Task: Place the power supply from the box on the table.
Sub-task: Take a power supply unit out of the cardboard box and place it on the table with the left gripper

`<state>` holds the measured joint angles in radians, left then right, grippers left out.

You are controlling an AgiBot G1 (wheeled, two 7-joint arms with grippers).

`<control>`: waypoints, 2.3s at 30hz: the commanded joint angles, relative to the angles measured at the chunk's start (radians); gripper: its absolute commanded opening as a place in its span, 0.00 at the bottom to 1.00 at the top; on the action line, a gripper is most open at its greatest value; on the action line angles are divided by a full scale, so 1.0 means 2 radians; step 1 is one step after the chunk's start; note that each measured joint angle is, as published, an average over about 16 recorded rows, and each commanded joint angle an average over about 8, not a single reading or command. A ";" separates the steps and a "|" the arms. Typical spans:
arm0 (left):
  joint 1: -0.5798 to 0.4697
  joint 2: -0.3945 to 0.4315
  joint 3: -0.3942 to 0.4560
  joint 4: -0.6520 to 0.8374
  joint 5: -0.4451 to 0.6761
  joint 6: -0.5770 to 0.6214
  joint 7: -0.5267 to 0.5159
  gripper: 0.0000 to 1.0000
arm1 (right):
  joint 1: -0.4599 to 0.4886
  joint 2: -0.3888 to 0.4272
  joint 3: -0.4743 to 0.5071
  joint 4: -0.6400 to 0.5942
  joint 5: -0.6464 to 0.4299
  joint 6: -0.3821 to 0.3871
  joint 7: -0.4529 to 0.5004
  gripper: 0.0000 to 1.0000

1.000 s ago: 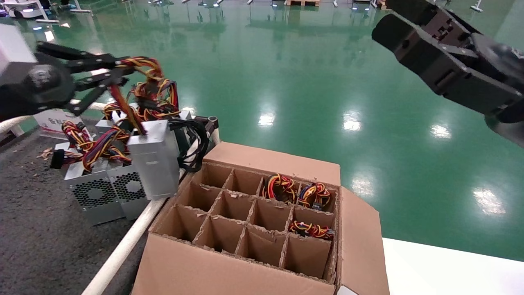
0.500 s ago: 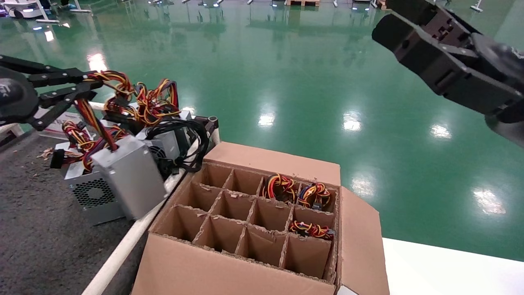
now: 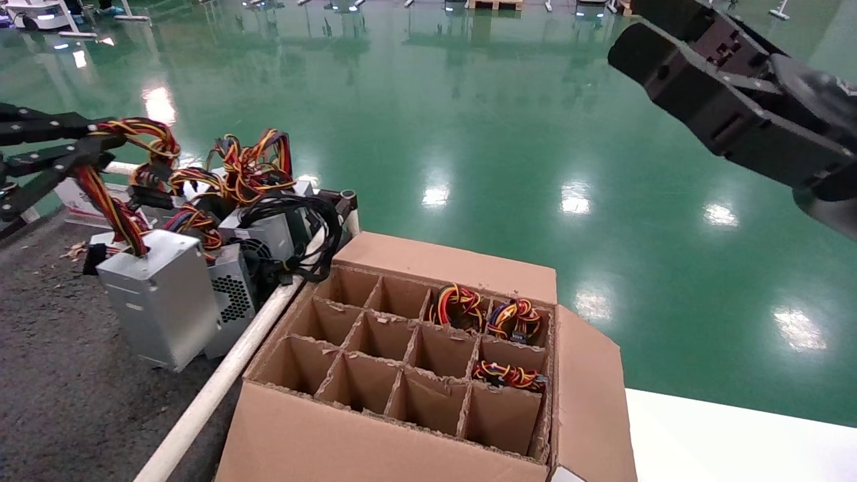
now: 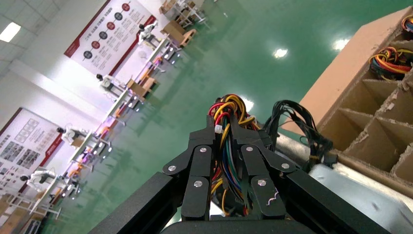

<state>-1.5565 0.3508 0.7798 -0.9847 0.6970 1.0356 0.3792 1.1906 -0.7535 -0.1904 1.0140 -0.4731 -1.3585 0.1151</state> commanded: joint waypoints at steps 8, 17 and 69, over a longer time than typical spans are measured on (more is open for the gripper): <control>0.013 -0.017 0.005 -0.008 -0.002 -0.008 -0.010 0.00 | 0.000 0.000 0.000 0.000 0.000 0.000 0.000 1.00; 0.038 -0.018 0.015 -0.016 -0.004 -0.035 -0.023 0.00 | 0.000 0.000 0.000 0.000 0.000 0.000 0.000 1.00; 0.119 0.023 0.047 -0.051 -0.015 -0.145 -0.071 1.00 | 0.000 0.000 0.000 0.000 0.000 0.000 0.000 1.00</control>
<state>-1.3191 0.3962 0.8745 -1.0875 0.6672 0.7453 0.2380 1.1906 -0.7535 -0.1904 1.0140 -0.4731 -1.3585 0.1151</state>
